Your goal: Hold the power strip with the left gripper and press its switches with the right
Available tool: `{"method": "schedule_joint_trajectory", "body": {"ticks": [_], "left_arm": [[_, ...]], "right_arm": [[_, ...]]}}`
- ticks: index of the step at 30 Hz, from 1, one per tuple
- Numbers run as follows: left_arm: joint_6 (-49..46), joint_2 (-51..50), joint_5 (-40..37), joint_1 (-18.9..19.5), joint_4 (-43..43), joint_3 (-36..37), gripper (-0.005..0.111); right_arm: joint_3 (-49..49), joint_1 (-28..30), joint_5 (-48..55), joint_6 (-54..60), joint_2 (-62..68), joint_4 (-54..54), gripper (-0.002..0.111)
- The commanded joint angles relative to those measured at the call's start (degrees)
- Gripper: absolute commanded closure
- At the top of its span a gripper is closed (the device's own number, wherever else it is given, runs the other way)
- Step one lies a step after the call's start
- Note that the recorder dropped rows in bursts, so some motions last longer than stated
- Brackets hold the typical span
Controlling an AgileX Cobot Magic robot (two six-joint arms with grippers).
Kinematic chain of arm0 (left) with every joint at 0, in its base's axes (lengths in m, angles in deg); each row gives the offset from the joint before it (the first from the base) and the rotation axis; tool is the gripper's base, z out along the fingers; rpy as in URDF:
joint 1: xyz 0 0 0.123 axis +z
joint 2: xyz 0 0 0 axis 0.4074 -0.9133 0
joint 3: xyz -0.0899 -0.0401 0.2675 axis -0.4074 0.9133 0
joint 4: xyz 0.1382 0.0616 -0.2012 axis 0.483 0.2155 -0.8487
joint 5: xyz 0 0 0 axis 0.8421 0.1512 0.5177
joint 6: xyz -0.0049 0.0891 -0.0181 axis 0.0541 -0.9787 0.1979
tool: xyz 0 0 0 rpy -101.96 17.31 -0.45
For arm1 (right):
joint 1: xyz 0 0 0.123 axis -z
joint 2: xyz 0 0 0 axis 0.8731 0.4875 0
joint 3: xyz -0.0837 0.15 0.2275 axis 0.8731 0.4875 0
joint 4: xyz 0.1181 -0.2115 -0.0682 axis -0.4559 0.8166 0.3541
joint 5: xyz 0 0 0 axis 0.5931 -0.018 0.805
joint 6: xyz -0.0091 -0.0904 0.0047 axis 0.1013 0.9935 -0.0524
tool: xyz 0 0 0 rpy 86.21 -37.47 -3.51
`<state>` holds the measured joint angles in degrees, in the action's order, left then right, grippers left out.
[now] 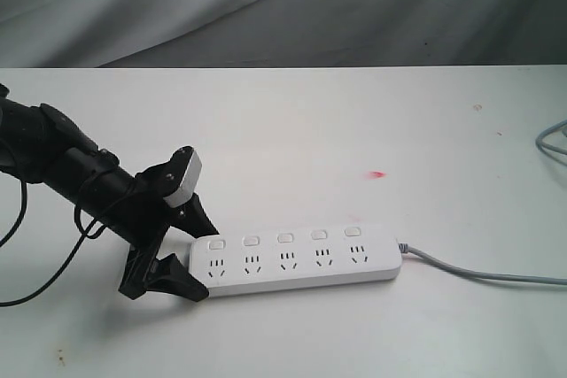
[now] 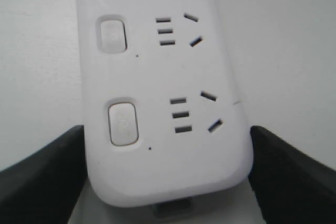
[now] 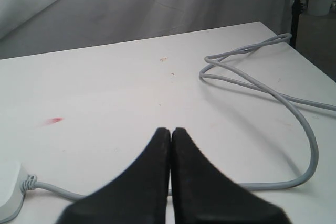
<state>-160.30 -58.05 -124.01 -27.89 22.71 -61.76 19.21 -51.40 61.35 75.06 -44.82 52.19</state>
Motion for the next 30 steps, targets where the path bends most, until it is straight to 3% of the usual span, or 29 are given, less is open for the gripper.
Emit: {"method": "schedule_joint_trajectory", "body": {"ticks": [1, 14, 16, 18, 20, 21, 24, 30], "left_arm": [[-0.1, 0.0, 0.5, -0.1, 0.4, -0.1, 0.107], [-0.1, 0.0, 0.7, -0.1, -0.9, -0.1, 0.104], [-0.1, 0.0, -0.3, -0.1, -0.9, -0.1, 0.094], [-0.1, 0.0, -1.6, -0.1, -1.0, -0.2, 0.076], [0.0, 0.0, -2.2, -0.1, -2.0, -0.2, 0.051], [1.4, 0.0, -2.5, -0.1, -3.0, -0.2, 0.033], [6.8, 0.5, -2.5, -0.1, -5.9, -0.2, 0.002], [15.6, 11.0, -1.8, -0.1, -4.1, -0.3, 0.003]], "right_arm": [[0.2, 0.4, -0.4, -0.2, -0.3, -0.3, 0.108], [0.2, 0.4, -0.4, -0.2, -0.3, -0.3, 0.108], [0.2, 0.4, -0.4, -0.2, -0.3, -0.3, 0.108], [0.2, 0.4, -0.4, -0.2, -0.3, -0.3, 0.108], [0.2, 0.4, -0.4, -0.2, -0.3, -0.3, 0.108], [0.2, 0.4, -0.4, -0.2, -0.3, -0.3, 0.108], [0.2, 0.4, -0.4, -0.2, -0.3, -0.3, 0.108], [0.2, 0.4, -0.4, -0.2, -0.3, -0.3, 0.108]]}}
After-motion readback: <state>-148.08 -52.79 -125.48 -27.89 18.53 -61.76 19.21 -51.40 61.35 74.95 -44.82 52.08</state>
